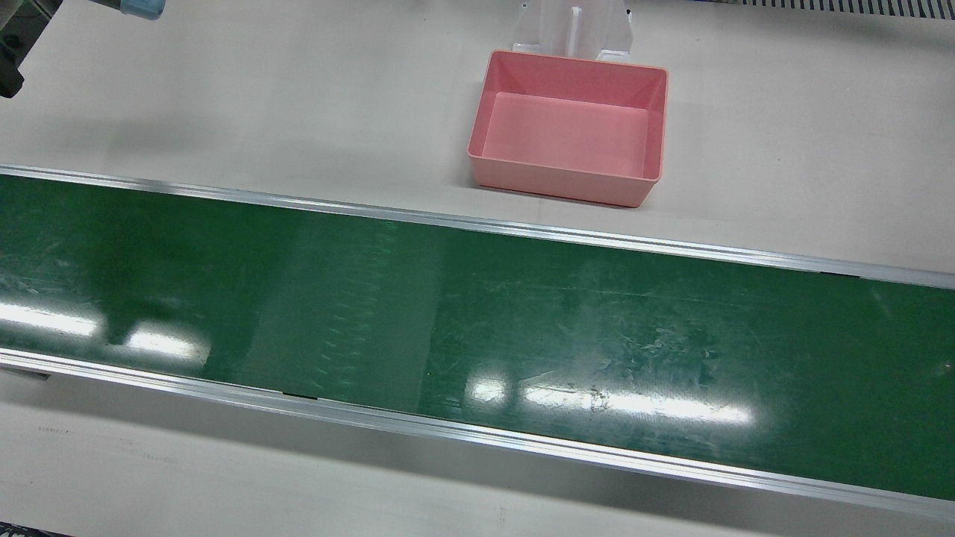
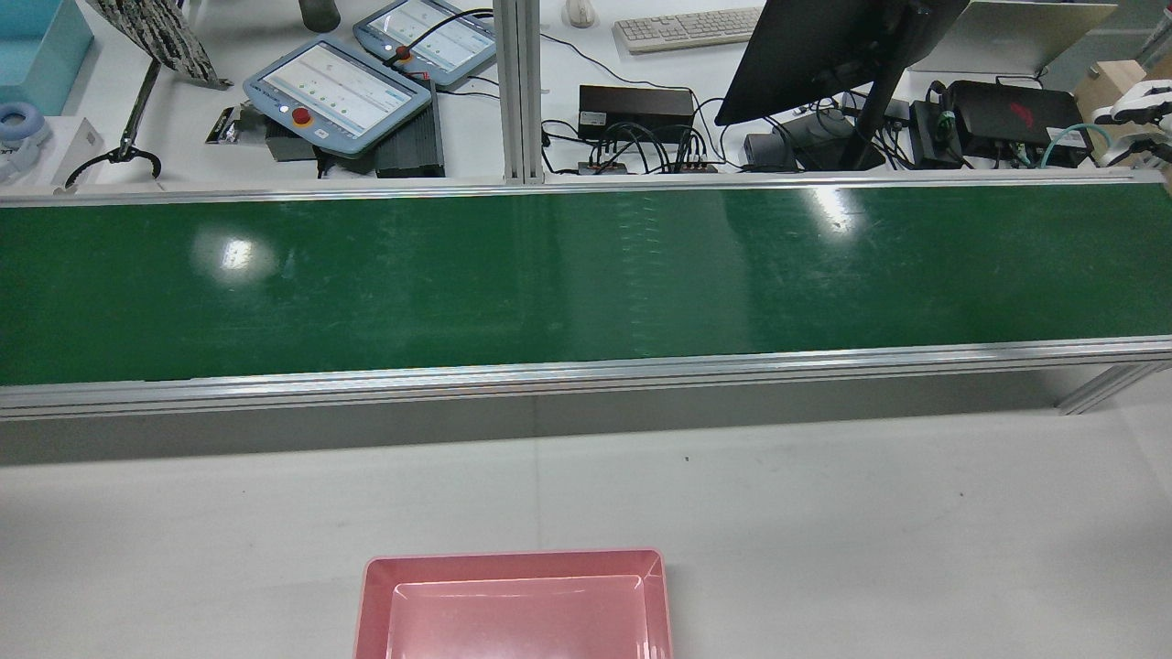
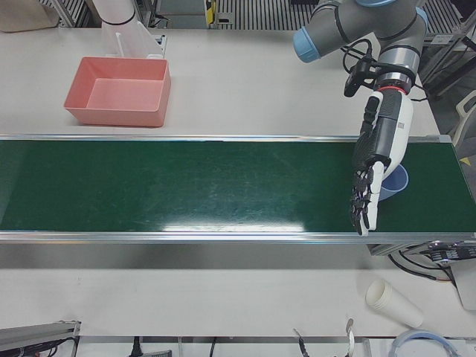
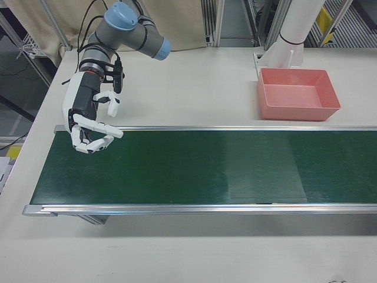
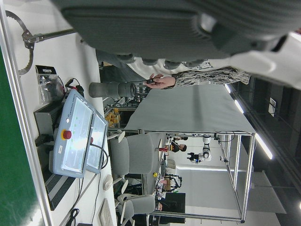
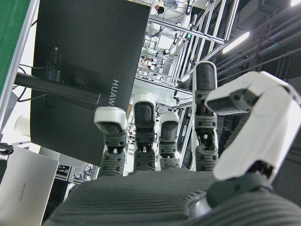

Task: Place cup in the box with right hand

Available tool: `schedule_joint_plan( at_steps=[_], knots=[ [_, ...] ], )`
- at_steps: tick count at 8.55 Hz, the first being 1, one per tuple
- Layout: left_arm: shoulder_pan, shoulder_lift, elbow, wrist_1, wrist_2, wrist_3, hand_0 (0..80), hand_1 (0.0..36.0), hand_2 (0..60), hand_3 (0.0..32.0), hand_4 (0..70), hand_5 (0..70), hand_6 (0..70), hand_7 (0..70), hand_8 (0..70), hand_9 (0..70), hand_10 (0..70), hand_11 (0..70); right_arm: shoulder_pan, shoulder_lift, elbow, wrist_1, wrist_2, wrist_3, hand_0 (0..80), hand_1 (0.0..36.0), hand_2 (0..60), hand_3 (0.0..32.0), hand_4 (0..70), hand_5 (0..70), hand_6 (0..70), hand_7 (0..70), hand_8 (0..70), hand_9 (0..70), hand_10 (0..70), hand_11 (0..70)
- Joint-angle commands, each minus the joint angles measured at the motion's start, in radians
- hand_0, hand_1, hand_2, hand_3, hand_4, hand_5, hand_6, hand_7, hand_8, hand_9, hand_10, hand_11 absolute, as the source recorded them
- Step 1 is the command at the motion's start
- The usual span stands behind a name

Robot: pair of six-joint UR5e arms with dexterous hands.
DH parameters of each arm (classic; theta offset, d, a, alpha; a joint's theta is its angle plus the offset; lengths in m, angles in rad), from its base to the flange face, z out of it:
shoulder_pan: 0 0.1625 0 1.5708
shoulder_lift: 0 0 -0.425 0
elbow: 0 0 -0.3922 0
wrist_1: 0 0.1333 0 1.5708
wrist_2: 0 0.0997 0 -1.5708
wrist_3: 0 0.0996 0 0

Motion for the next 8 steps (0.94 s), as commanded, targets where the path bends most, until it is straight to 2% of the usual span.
schedule_joint_plan(
  at_steps=[1,2,4,6,7,8],
  knots=[
    [0.0,0.0,0.0,0.0,-0.001,0.0,0.0,0.0,0.0,0.0,0.0,0.0,0.0,0.0,0.0,0.0,0.0,0.0,-0.013,-0.006,-0.027,0.078,-0.037,0.001,32.2,5.1,0.2,0.0,0.0,1.3,1.1,0.4,0.0,0.0,0.8,2.0],
    [0.0,0.0,0.0,0.0,-0.001,0.0,0.0,0.0,0.0,0.0,0.0,0.0,0.0,0.0,0.0,0.0,0.0,0.0,-0.034,-0.003,-0.077,0.141,-0.036,0.003,37.2,7.1,2.4,0.0,0.0,1.8,0.9,0.0,0.0,0.0,0.6,1.9],
    [0.0,0.0,0.0,0.0,-0.001,0.0,0.0,0.0,0.0,0.0,0.0,0.0,0.0,0.0,0.0,0.0,0.0,0.0,-0.096,0.023,-0.195,0.232,-0.031,0.003,39.3,8.6,3.2,0.0,0.0,2.5,1.2,0.0,0.0,0.0,0.7,2.2],
    [0.0,0.0,0.0,0.0,-0.001,0.0,0.0,0.0,0.0,0.0,0.0,0.0,0.0,0.0,0.0,0.0,0.0,0.0,-0.12,0.028,-0.21,0.246,-0.029,-0.002,40.6,9.4,4.3,0.0,0.0,2.9,1.9,1.9,0.0,0.0,0.7,2.2],
    [0.0,0.0,0.0,-0.002,-0.001,0.0,0.0,0.0,0.0,0.0,0.0,0.0,0.0,0.0,0.0,0.0,0.0,0.0,-0.113,0.026,-0.204,0.243,-0.026,-0.004,44.4,11.8,4.9,0.0,0.0,3.8,2.9,6.1,0.0,0.2,1.3,3.4],
    [0.0,0.0,0.0,0.0,-0.001,0.0,0.0,0.0,0.0,0.0,0.0,0.0,0.0,0.0,0.0,0.0,0.0,0.0,-0.113,0.025,-0.21,0.239,-0.019,-0.005,45.7,11.8,7.9,0.0,4.8,4.7,8.4,28.8,11.4,21.7,7.4,11.9]
  ],
)
